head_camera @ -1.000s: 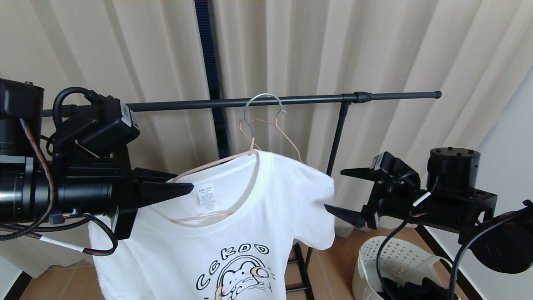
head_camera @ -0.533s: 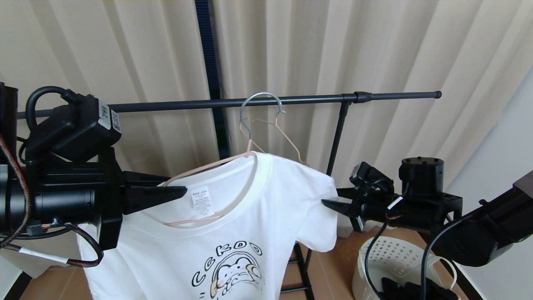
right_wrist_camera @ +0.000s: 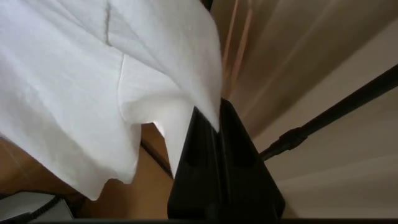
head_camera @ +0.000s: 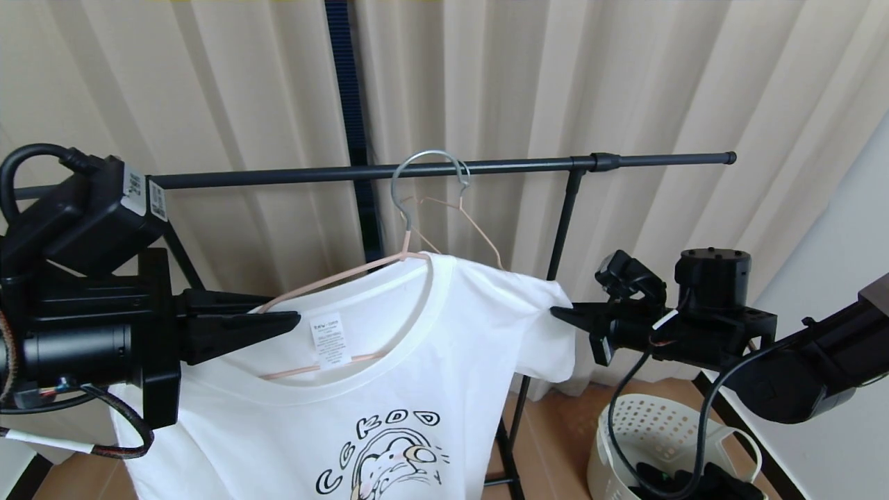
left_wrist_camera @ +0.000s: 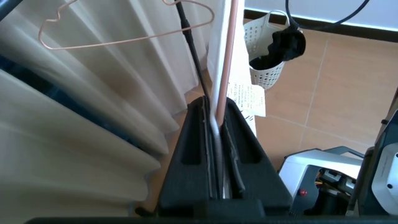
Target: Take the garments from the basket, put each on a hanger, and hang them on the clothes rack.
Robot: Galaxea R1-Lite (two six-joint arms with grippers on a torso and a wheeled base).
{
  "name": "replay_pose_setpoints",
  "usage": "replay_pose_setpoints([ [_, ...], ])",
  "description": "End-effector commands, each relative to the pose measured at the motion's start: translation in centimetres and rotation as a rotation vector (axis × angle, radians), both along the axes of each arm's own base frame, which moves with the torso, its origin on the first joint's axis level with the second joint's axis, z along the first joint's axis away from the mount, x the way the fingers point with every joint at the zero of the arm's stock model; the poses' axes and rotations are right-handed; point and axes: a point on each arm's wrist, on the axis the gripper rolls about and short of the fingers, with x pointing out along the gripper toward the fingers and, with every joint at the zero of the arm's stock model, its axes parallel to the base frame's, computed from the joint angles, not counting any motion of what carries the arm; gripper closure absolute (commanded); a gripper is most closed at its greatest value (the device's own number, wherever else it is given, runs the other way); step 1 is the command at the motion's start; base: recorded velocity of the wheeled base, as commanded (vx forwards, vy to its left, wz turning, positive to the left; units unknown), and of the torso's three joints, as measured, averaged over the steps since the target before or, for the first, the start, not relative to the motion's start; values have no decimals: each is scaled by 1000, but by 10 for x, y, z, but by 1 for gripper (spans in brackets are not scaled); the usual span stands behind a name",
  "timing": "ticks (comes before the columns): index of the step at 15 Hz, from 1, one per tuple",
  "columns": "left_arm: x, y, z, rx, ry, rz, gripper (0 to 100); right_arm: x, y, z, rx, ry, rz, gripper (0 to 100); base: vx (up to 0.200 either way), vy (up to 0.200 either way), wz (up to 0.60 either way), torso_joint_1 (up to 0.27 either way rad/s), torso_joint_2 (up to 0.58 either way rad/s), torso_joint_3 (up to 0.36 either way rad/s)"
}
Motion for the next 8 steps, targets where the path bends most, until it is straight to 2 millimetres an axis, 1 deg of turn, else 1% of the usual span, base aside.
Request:
replay_pose_setpoints([
  [1,-3,2,0,-2,-6,4,100,3,-5,4,7,-12,-18,100,0,0,0,0,0,0],
  [8,-3,2,3,-35,0,19,100,10,-10,6,12,-18,-54,100,0,0,0,0,0,0],
])
